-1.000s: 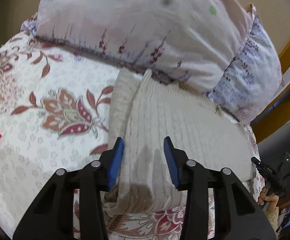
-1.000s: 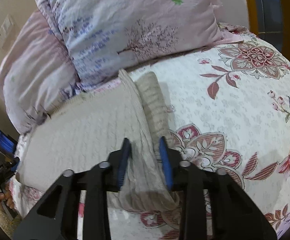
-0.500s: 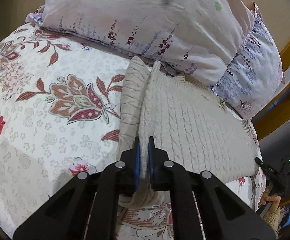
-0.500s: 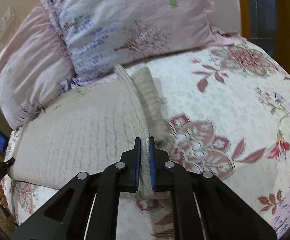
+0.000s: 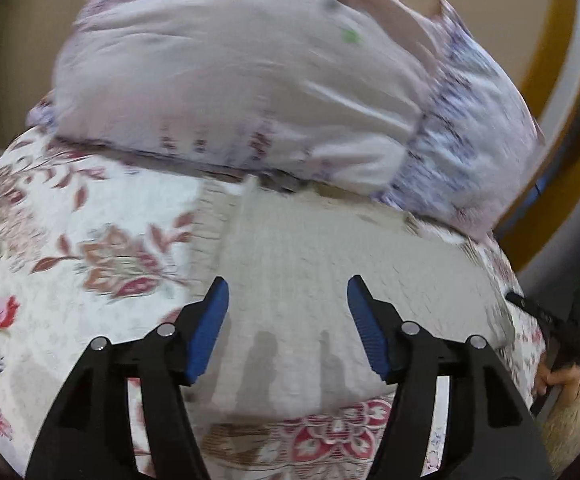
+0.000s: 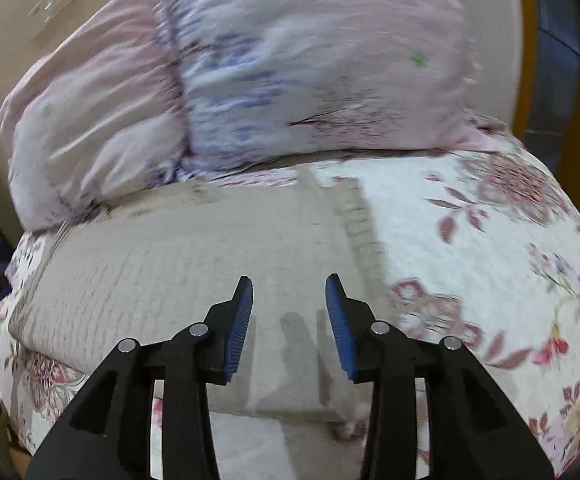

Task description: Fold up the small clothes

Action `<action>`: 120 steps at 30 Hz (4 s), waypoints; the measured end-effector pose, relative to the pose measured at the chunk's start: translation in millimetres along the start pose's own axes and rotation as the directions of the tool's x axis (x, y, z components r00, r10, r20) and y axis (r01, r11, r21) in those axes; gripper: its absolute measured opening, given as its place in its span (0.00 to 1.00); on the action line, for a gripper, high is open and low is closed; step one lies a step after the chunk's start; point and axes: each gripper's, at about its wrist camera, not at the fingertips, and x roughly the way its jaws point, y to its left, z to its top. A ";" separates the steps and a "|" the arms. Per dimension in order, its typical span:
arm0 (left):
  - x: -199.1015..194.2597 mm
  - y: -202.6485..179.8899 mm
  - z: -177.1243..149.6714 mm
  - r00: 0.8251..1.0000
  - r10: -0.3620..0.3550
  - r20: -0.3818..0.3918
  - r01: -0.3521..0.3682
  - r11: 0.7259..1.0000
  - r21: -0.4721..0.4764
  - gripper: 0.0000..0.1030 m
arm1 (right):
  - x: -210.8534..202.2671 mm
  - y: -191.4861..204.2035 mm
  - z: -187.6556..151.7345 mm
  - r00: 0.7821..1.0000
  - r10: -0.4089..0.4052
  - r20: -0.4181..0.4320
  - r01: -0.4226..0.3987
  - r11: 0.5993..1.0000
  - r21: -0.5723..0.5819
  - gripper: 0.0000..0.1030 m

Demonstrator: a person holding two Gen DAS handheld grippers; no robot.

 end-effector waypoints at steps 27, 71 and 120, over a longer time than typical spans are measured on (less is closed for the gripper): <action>40.7 83.6 18.7 0.988 -0.110 -0.104 0.055 0.904 -0.425 0.72 | 41.8 76.7 6.0 0.997 0.020 -0.079 -0.031 0.988 -0.148 0.65; 41.7 28.2 49.5 0.948 -0.319 -0.017 0.279 0.854 -0.439 0.17 | 77.8 93.8 -3.6 0.995 -0.047 -0.083 0.026 0.971 -0.239 0.77; 131.6 -106.0 -6.6 0.863 -0.432 -0.262 0.358 0.888 -0.287 0.72 | 73.3 -44.7 13.1 0.887 0.435 -0.155 -0.362 0.863 0.353 0.43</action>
